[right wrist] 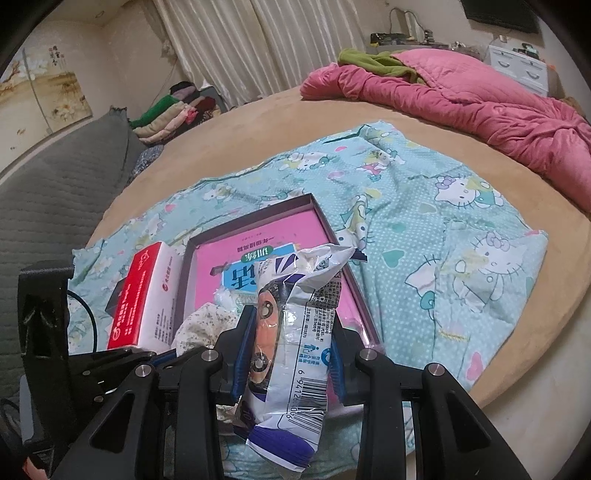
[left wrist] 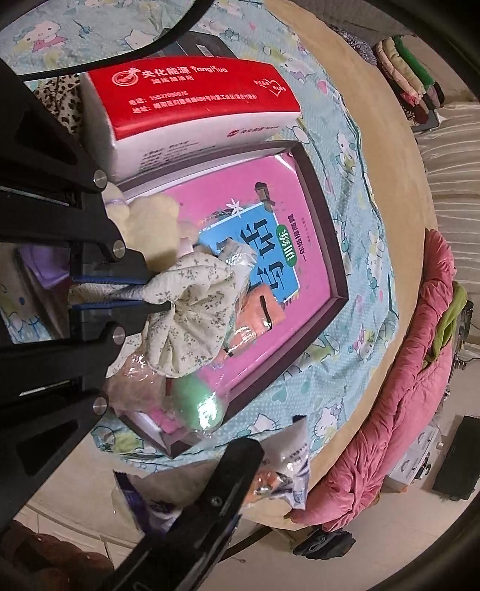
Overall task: Organize soft objects
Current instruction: 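Lower the scrunchie onto the tray and open left while right releases the snack bag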
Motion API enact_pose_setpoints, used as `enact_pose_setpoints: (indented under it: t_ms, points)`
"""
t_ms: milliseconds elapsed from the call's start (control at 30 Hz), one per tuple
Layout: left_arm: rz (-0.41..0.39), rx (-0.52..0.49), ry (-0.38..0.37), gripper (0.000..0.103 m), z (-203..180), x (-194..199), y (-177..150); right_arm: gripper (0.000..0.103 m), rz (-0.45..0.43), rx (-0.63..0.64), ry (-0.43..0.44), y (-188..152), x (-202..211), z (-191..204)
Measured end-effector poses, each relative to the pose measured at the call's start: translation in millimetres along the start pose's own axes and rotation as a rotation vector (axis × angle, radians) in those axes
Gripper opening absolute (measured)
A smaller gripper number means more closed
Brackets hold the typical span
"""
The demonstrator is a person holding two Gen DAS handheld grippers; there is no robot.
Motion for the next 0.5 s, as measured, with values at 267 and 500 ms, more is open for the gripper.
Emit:
enact_pose_setpoints:
  t_ms: [267, 500]
  points:
    - [0.004, 0.003, -0.010, 0.007, 2.6, -5.8, 2.9, 0.036, 0.029, 0.018, 0.004, -3.6, -18.9, 1.1]
    - [0.006, 0.006, -0.021, 0.007, 5.9, -6.5, 1.6, 0.037, 0.053, 0.012, 0.026, -6.3, -39.8, 4.3]
Point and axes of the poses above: each gripper's, at about its wrist camera, not at the fingertips, and x roughly against the way its jaws point, z to its left, y to its top, the point moved 4 cm from there along -x, roughly the way its jaws point, and after that the axes turned 4 degrees about -z, right-handed, at the moved point
